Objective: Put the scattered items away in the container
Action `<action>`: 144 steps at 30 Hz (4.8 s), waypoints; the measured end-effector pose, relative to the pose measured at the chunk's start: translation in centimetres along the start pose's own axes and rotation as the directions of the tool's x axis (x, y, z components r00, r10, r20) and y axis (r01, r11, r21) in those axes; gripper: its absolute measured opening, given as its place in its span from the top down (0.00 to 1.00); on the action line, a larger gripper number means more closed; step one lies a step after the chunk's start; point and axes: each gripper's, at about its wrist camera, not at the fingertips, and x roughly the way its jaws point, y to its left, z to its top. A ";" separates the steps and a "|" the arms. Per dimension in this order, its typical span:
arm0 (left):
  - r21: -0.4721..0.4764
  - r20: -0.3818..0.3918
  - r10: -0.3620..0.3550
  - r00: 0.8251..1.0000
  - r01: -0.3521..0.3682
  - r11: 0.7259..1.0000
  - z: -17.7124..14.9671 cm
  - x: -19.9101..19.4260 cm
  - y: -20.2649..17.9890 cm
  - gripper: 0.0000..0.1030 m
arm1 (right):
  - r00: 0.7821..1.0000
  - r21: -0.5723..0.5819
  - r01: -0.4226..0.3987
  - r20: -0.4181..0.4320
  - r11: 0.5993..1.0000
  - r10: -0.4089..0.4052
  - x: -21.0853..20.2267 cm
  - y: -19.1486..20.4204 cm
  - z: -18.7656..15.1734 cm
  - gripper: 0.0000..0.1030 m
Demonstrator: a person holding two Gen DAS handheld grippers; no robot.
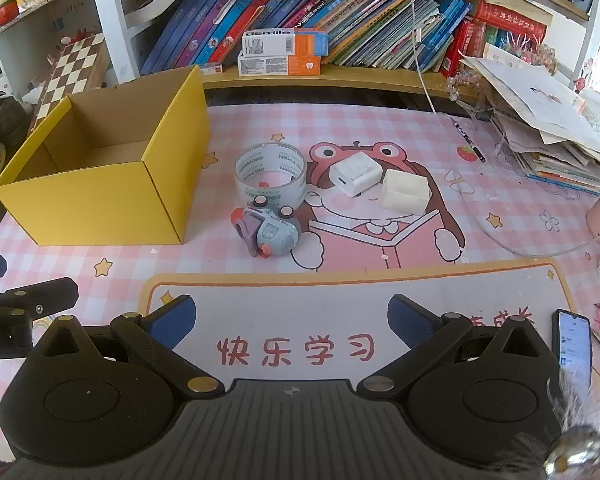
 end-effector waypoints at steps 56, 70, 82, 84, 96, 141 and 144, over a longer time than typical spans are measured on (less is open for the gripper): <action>0.027 -0.005 -0.044 0.999 0.044 0.999 0.6 1.2 -1.4 0.00 | 0.999 0.011 -0.020 -0.039 1.000 0.020 1.4 -1.4 0.1 0.00; 0.046 -0.081 -0.162 0.983 0.166 0.985 0.7 3.1 -5.7 0.00 | 0.996 0.038 -0.080 -0.023 0.996 0.081 1.8 -5.9 0.4 0.00; 0.223 0.034 -0.154 0.987 0.143 0.964 4.3 3.5 -11.3 0.00 | 0.985 0.095 -0.108 0.142 0.990 0.094 1.6 -11.3 1.0 0.00; 0.241 0.058 -0.167 0.984 0.148 0.959 4.8 3.7 -12.0 0.00 | 0.980 0.074 -0.108 0.175 0.991 0.093 1.8 -11.8 1.4 0.00; 0.261 0.087 -0.131 0.988 0.105 0.960 5.6 5.8 -13.7 0.00 | 0.972 -0.025 -0.157 0.173 0.987 0.159 5.0 -13.4 3.5 0.00; 0.286 -0.051 -0.052 0.997 0.065 0.956 5.5 14.1 -14.4 0.07 | 0.996 -0.067 -0.077 0.038 0.995 0.080 16.4 -15.2 8.0 0.26; 0.279 -0.053 -0.050 0.997 0.063 0.958 5.4 14.5 -14.4 0.07 | 0.997 -0.079 -0.070 0.034 0.994 0.073 16.7 -14.8 8.1 0.28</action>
